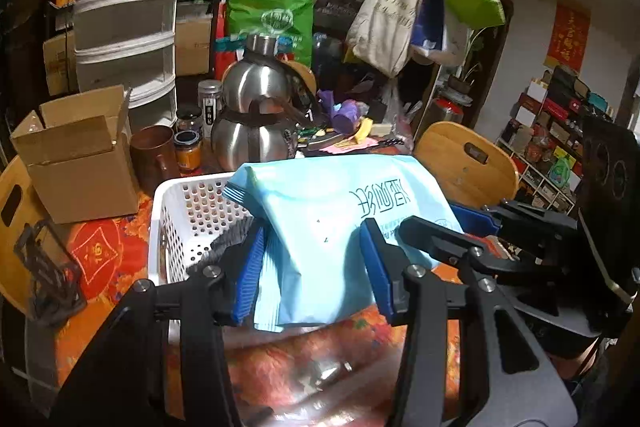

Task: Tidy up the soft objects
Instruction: 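Lift the wipes pack into the white basket and open both grippers, then move both grippers down to the clear plastic bag, then grasp the clear bag with the left gripper while the right gripper grasps its other end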

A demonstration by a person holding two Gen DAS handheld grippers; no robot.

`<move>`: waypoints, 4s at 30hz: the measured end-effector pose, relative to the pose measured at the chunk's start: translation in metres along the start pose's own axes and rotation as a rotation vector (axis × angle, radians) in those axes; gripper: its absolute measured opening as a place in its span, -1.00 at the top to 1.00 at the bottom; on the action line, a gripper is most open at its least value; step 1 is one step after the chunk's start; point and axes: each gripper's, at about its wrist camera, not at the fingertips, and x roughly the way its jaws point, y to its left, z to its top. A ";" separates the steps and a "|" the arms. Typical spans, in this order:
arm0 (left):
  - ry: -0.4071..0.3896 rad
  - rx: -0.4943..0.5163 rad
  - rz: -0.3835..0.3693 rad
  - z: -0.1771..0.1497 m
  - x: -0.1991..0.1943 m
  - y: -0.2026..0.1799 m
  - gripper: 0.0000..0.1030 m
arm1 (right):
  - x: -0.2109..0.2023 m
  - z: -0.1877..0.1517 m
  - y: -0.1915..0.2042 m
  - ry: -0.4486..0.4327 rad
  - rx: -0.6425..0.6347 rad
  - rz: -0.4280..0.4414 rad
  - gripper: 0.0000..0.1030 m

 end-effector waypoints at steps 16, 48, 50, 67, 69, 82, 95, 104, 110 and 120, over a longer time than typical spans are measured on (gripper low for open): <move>0.059 -0.120 0.134 0.009 0.079 0.064 -0.57 | 0.081 0.012 -0.059 0.066 0.083 -0.079 -0.57; 0.245 -0.212 0.130 -0.221 0.010 0.081 -0.60 | 0.024 -0.160 -0.064 0.258 0.199 -0.035 -0.82; 0.269 -0.215 0.114 -0.231 0.019 0.081 -0.60 | 0.029 -0.175 -0.061 0.288 0.200 -0.042 -0.81; 0.266 -0.012 0.148 -0.240 0.045 0.039 0.01 | 0.051 -0.195 -0.023 0.371 0.031 -0.092 0.10; 0.260 -0.011 0.125 -0.240 0.044 0.037 0.15 | 0.052 -0.195 -0.019 0.375 0.009 -0.108 0.19; 0.160 -0.090 0.064 -0.234 0.018 0.056 0.70 | 0.044 -0.194 -0.022 0.341 0.041 -0.070 0.77; 0.081 -0.090 0.027 -0.231 -0.002 0.054 0.72 | 0.024 -0.189 -0.019 0.245 0.054 -0.073 0.78; 0.056 -0.085 0.019 -0.231 -0.009 0.053 0.72 | 0.018 -0.188 -0.022 0.215 0.075 -0.058 0.77; 0.019 -0.064 0.022 -0.230 -0.017 0.049 0.74 | 0.012 -0.188 -0.018 0.184 0.069 -0.052 0.77; -0.027 -0.063 0.003 -0.222 -0.038 0.043 0.74 | 0.000 -0.187 -0.019 0.145 0.092 -0.019 0.78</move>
